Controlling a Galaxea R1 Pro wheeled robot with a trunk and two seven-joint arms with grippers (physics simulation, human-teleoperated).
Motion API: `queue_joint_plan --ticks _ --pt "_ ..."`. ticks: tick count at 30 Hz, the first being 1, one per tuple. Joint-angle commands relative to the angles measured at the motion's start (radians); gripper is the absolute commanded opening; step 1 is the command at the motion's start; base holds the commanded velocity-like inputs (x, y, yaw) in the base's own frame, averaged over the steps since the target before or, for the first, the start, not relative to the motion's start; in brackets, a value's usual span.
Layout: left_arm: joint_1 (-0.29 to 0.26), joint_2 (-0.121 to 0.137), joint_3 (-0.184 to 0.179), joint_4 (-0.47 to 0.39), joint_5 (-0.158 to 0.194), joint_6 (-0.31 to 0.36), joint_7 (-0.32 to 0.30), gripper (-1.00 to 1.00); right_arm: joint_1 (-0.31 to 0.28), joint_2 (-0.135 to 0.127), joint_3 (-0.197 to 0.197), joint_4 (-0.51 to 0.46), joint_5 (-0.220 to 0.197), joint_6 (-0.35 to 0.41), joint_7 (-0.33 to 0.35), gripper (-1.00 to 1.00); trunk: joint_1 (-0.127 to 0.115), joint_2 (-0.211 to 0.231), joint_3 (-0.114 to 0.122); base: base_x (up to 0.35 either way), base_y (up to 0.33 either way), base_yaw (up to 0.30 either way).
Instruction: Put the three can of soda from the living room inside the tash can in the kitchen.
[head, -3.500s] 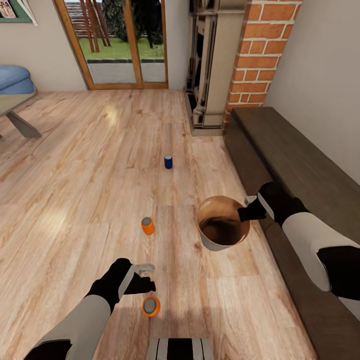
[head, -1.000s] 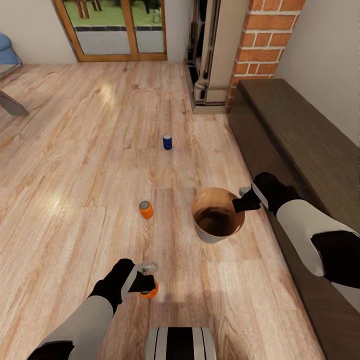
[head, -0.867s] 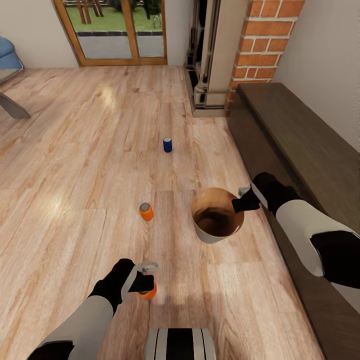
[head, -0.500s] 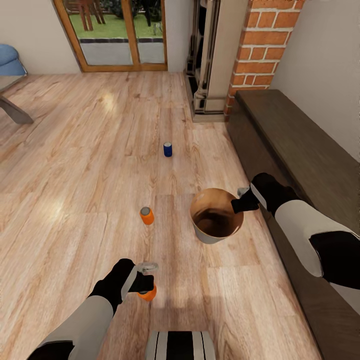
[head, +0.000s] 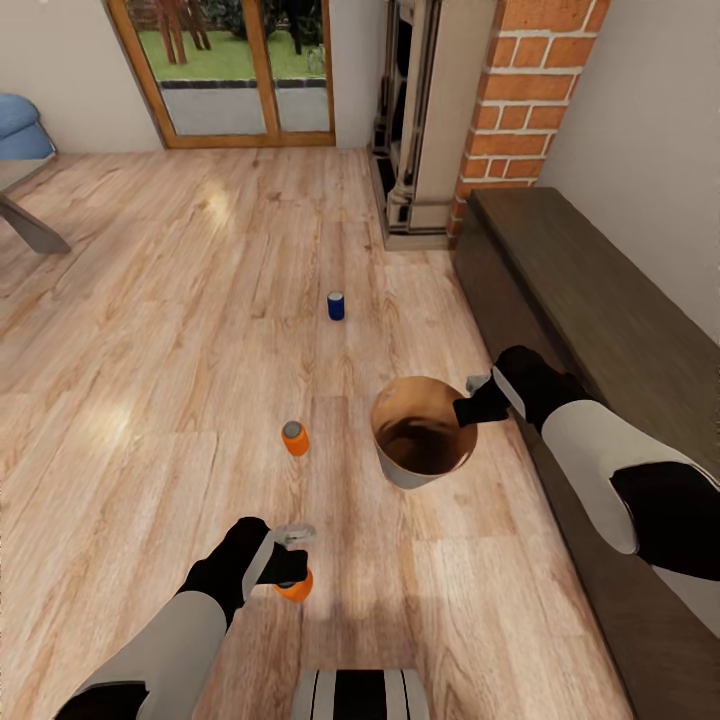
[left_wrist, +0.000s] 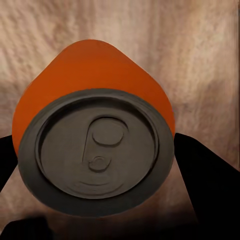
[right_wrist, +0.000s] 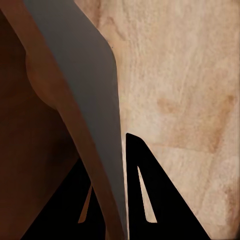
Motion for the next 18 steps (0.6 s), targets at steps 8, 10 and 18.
queue_joint_plan --ticks 8,10,18 --pt "0.000 0.008 -0.010 -0.016 -0.001 -0.001 -0.016 -1.00 0.002 0.003 -0.003 0.002 -0.010 0.001 0.004 -1.00 -0.031 0.056 0.025 0.000 0.000 0.000" --pt "0.000 0.013 -0.031 -0.059 -0.001 0.003 -0.058 -1.00 0.002 0.003 -0.004 0.004 -0.010 0.001 0.004 -1.00 -0.038 0.070 0.031 0.000 0.000 0.000" --pt "0.001 0.087 -0.117 -0.481 -0.001 0.208 -0.182 -1.00 0.023 0.002 -0.006 0.017 -0.010 0.001 0.004 -1.00 -0.069 0.126 0.057 0.000 0.000 0.000"
